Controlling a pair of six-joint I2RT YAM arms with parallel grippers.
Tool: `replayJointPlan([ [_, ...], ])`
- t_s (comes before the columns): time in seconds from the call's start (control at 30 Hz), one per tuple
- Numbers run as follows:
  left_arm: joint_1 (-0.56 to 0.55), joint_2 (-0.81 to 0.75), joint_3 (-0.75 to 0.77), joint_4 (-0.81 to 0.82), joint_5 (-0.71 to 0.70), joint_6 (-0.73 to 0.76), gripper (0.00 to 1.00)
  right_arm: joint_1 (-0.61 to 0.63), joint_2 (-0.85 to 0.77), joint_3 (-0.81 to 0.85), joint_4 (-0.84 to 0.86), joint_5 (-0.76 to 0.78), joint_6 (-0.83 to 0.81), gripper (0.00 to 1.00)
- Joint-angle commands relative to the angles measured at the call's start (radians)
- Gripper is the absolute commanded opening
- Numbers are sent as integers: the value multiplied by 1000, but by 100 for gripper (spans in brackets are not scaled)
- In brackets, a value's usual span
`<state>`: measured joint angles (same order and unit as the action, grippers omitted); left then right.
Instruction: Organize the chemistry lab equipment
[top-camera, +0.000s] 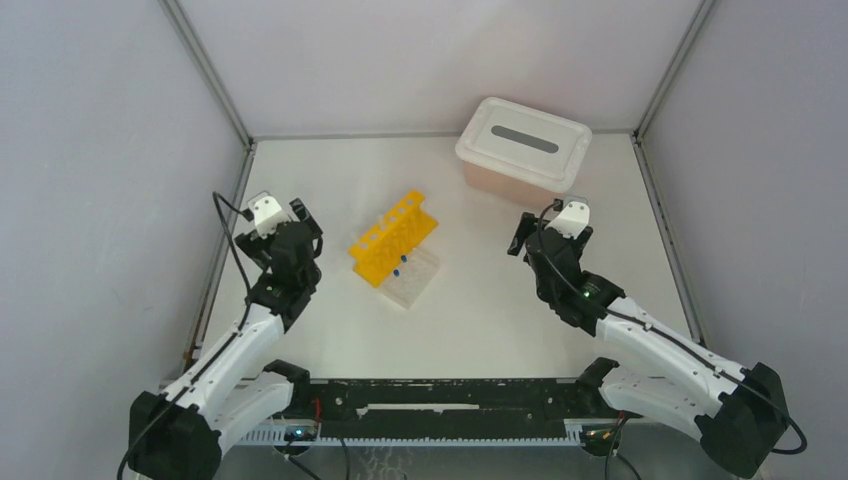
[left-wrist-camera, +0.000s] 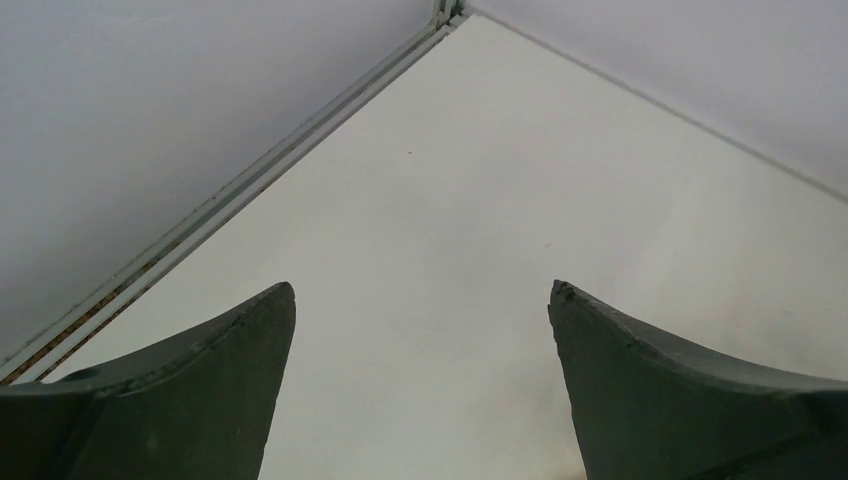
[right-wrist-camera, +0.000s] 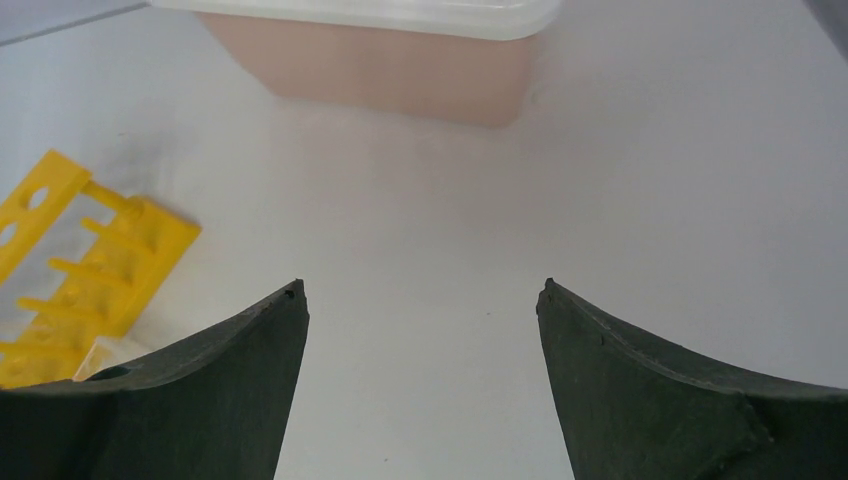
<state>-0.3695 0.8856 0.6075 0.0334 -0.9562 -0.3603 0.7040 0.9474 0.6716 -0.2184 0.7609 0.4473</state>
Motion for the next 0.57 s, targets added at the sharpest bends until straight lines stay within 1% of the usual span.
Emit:
replayJointPlan([
  [0.0,76,22,-78,260,143,121,100,-33,-13,35,-19,87,-11,91],
  [0.1,108,3,-113,296,203,115,100,-49,-11,30,-9,90,-15,91],
  [0.2,119,-24,-158,383,305,159,100,-57,3,25,0,94,-17,91],
  [0.27,122,-19,-169,412,317,170,100,-60,18,25,4,92,-19,91],
  [0.37,128,5,-166,412,310,182,100,-58,29,24,10,85,-27,91],
  [0.47,139,12,-176,422,320,180,100,-53,19,-3,51,71,-60,89],
  [0.53,148,13,-181,432,335,173,100,-53,6,-15,72,55,-74,92],
])
